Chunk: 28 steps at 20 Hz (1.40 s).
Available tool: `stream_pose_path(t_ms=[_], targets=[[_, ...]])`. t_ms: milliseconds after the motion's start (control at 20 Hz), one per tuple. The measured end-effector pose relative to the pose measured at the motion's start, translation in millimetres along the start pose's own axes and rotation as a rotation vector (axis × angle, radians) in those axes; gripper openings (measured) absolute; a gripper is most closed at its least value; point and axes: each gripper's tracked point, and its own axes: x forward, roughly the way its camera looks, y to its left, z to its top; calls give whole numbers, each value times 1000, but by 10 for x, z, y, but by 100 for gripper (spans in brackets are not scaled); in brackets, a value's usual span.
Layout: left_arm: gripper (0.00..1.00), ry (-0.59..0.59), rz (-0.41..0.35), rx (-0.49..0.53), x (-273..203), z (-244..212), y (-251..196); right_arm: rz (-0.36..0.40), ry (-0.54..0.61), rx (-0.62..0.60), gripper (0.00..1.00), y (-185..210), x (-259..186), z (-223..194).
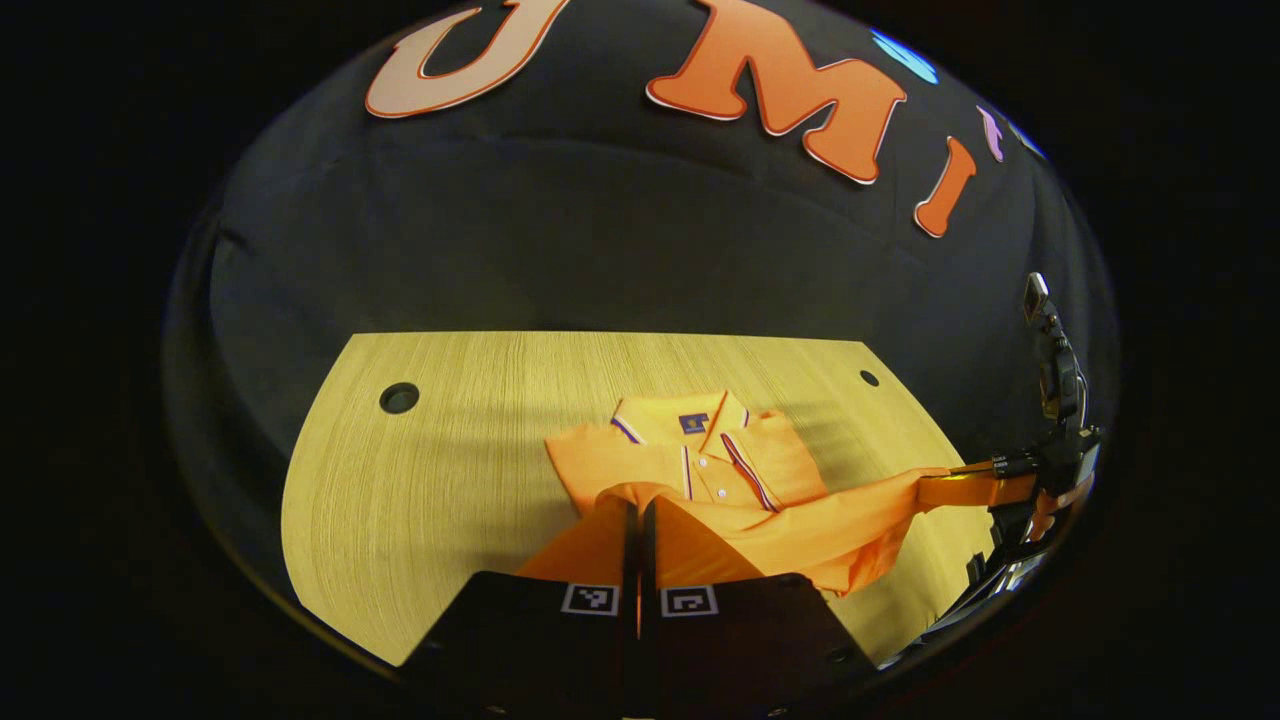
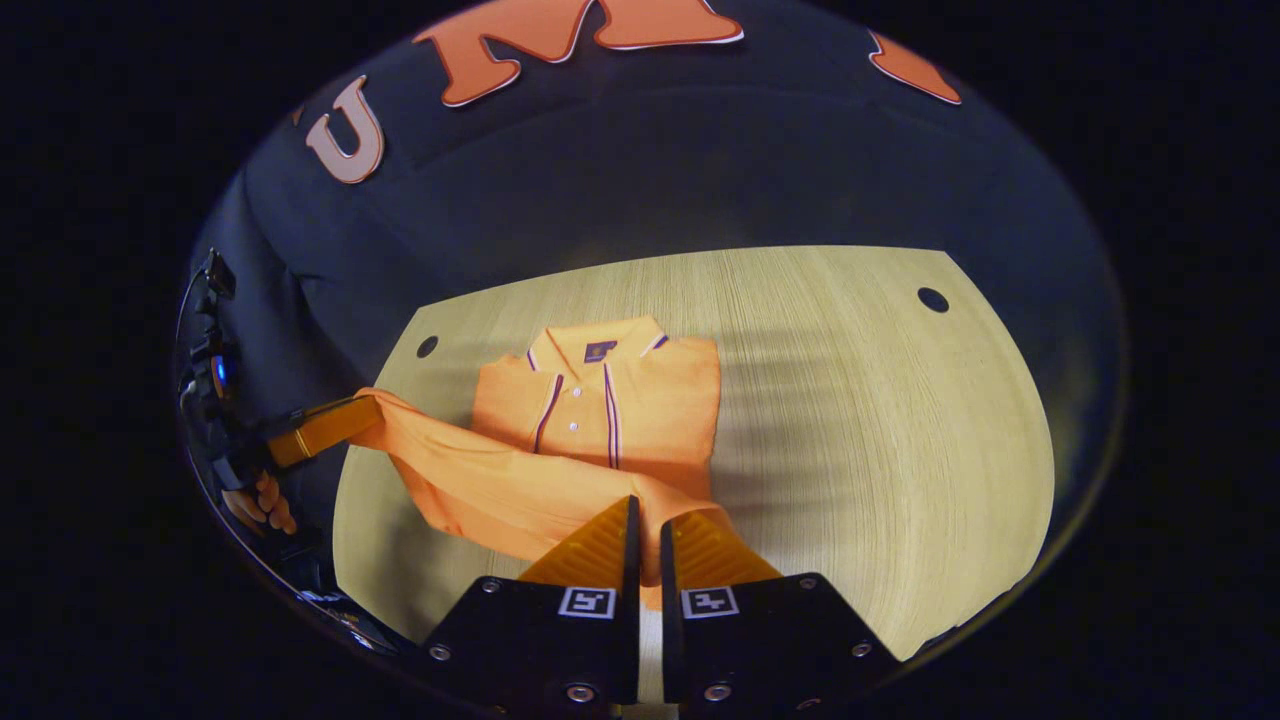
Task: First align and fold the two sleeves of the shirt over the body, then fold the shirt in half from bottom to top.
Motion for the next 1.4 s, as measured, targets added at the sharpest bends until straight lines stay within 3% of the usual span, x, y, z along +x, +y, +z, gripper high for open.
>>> stream_pose_path(t_ms=[550, 700, 800, 900, 950, 1050, 1150, 1250, 1400], targets=[[1, 13, 28, 48, 983, 400, 393, -43, 22, 86, 10, -144, 1004, 759], [1, 28, 68, 62, 1204, 418, 576, 17, 16, 187, 10, -85, 1218, 916], [10, 8, 95, 76, 1197, 496, 620, 11, -10, 251, 11, -151, 1289, 1025], [45, -63, 114, 81, 1161, 701, 638, -24, -72, 264, 34, -292, 1258, 1212], [63, -101, 127, 86, 1091, 805, 643, -36, -98, 261, 53, -312, 1232, 1249], [98, -114, 148, 119, 960, 854, 647, -45, -147, 235, 60, -317, 1101, 1327], [99, -137, 165, 132, 795, 976, 579, -70, -211, 176, 84, -328, 885, 1431], [99, -181, 160, 103, 557, 1078, 482, -101, -279, 102, 94, -327, 621, 1499], [99, -212, 157, 42, 211, 1127, 341, -119, -399, 30, 99, -205, 218, 1544]])
